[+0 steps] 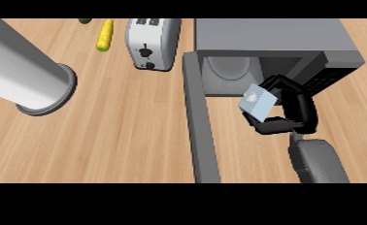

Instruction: Pick up the milk, place it into the microwave and close the microwave

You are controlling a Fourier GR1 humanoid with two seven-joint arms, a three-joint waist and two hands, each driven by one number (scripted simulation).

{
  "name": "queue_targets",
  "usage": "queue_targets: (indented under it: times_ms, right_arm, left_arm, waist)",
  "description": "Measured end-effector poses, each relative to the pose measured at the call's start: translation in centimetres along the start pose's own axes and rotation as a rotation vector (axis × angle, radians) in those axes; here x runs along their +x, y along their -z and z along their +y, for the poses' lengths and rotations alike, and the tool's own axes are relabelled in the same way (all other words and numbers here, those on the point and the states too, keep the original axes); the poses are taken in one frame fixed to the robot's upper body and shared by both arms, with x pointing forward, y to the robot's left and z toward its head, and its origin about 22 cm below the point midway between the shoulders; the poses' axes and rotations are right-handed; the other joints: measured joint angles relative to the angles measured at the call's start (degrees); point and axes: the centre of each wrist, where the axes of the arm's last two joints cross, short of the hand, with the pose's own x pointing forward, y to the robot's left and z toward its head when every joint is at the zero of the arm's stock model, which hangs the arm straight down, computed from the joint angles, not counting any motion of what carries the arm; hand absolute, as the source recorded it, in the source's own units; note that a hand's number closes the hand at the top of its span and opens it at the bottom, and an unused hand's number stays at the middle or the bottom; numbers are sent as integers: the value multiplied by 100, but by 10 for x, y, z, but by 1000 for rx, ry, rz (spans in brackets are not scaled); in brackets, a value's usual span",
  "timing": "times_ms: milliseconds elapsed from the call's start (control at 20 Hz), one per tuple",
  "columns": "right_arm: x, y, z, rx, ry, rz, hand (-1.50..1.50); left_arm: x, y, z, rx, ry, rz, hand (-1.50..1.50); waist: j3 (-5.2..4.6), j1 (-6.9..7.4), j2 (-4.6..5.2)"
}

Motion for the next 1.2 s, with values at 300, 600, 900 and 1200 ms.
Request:
queue_targets:
  times_ms: [300, 600, 900, 1200]
  right_arm:
    - [0, 45, 12, -10, -54, 24, 150]
    - [-7, 61, 6, -30, -77, -21, 150]
    - [-14, 61, 6, -57, -131, -87, 150]
    - [-18, 57, 1, -104, -185, -161, 150]
  left_arm:
    - [-7, -2, 10, 4, 6, 5, -150]
    - [-9, 4, 12, -8, -3, 7, -150]
    - [-9, 11, 7, -40, -13, -2, -150]
    - [-14, 17, 8, -67, -24, -9, -150]
  waist:
    - [16, -10, -17]
    - [51, -76, -95]
    - [67, -25, -131]
    - [88, 106, -119]
